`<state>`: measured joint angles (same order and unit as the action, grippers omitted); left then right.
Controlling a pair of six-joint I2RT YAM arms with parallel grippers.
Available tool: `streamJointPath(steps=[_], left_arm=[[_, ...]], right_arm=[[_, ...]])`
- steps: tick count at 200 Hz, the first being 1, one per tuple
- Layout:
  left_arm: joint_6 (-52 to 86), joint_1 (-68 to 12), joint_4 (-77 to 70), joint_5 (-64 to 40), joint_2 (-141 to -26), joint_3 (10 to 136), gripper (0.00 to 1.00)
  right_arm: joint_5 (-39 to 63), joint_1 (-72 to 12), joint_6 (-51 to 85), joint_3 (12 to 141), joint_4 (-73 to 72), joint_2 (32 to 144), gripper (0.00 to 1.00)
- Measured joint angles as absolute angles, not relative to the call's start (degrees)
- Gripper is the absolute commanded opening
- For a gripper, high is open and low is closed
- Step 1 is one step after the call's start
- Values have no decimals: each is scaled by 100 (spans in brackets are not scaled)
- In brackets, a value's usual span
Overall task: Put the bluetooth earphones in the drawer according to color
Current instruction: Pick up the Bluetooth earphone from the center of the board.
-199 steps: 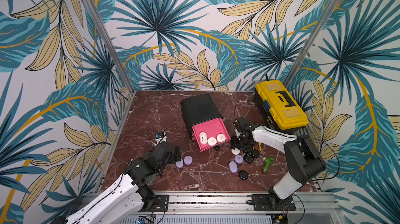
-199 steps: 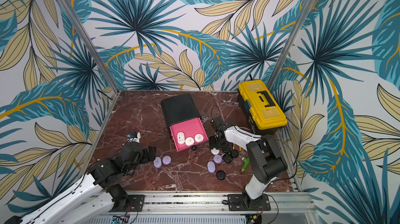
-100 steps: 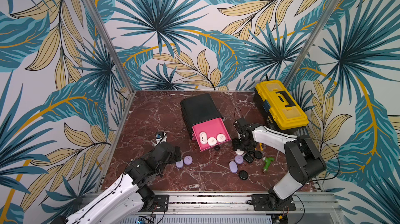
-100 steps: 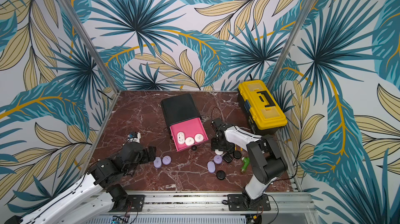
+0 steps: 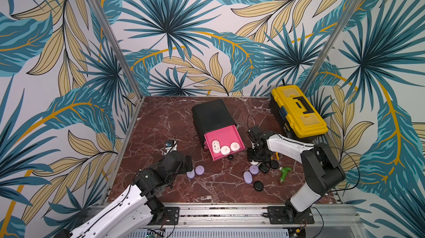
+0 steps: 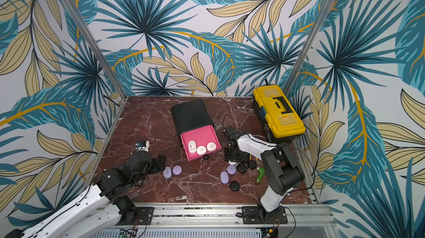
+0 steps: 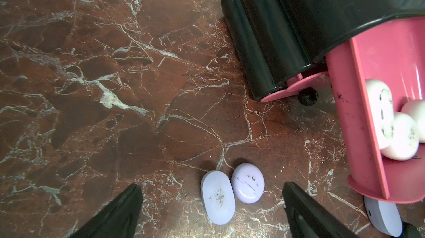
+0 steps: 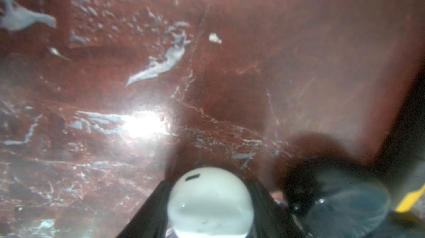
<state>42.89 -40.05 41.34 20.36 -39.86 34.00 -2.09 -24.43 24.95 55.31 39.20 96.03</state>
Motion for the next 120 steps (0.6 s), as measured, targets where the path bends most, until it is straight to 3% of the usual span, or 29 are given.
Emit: streamJointPath(steps=[120], left_arm=[[4289,-4003,4134,2038,-3955,3400,100]], right_arm=[[-386,-2443,2499,6309,4547,7955,48]])
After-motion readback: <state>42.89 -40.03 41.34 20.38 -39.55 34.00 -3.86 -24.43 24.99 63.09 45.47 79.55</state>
